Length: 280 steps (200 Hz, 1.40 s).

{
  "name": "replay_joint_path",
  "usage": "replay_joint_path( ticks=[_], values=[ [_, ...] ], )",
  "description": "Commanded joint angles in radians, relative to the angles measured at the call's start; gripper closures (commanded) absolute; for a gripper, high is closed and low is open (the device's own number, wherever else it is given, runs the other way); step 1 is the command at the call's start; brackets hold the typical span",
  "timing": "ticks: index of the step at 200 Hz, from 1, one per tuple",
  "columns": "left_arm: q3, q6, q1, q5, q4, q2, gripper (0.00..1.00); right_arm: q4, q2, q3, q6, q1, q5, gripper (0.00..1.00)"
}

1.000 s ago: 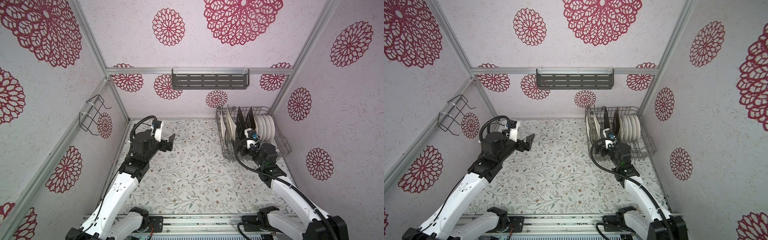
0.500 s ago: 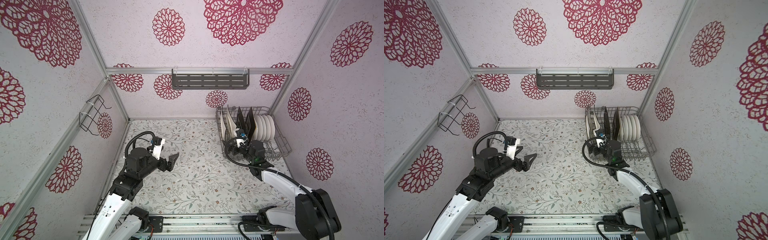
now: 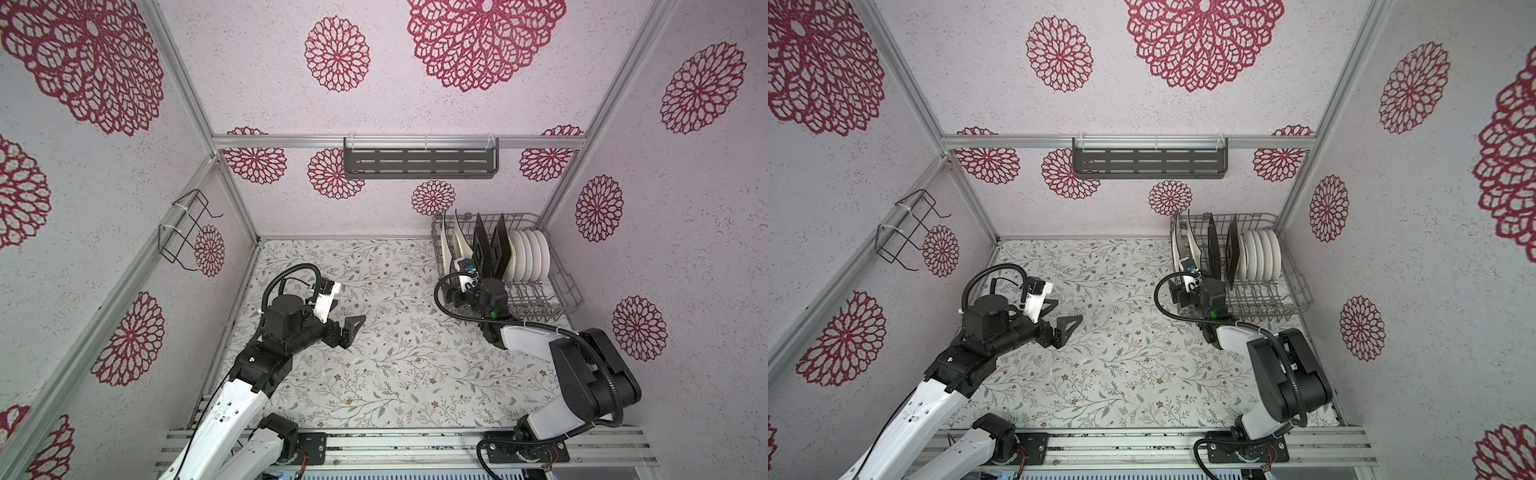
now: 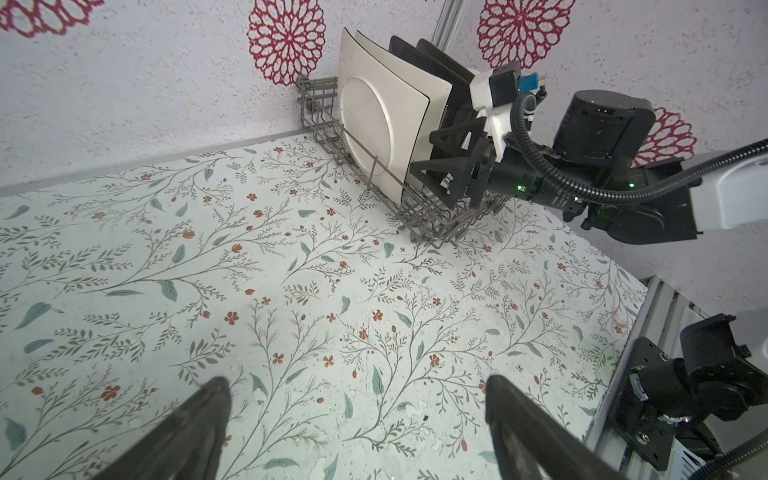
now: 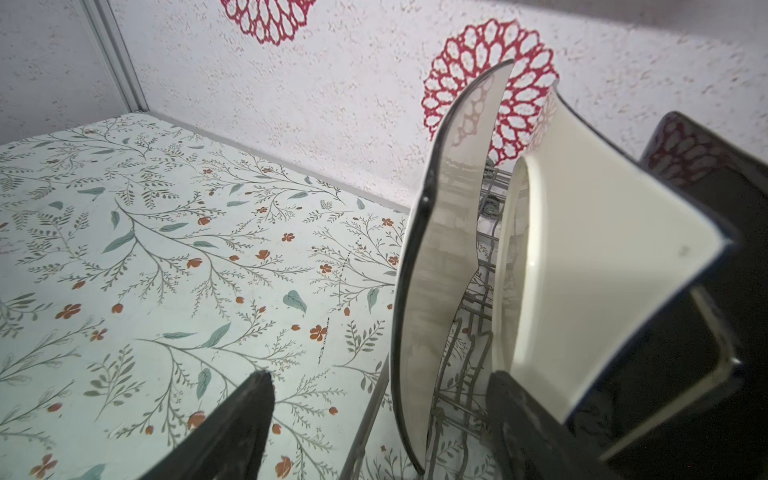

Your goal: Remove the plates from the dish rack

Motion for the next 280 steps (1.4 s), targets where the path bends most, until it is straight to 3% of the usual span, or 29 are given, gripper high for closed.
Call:
replay_joint_path(
  ticks=[1, 157, 221, 280],
  values=[
    [0.005, 0.009, -0.008, 0.056, 0.062, 0.024, 0.03, 0.085, 0.031, 0.083, -0.018, 0.005, 0.050, 0.19],
    [-0.010, 0.066, -0.007, 0.124, 0.154, 0.155, 0.03, 0.034, 0.172, 0.221, -0.037, 0.009, 0.125, 0.26],
    [-0.091, -0.082, -0.009, 0.219, 0.363, 0.167, 0.02, 0.022, 0.202, 0.252, -0.046, 0.012, 0.145, 0.30],
    [-0.103, -0.029, -0.015, 0.229, 0.359, 0.179, 0.03, -0.003, 0.229, 0.292, -0.052, 0.013, 0.157, 0.35]
  ],
)
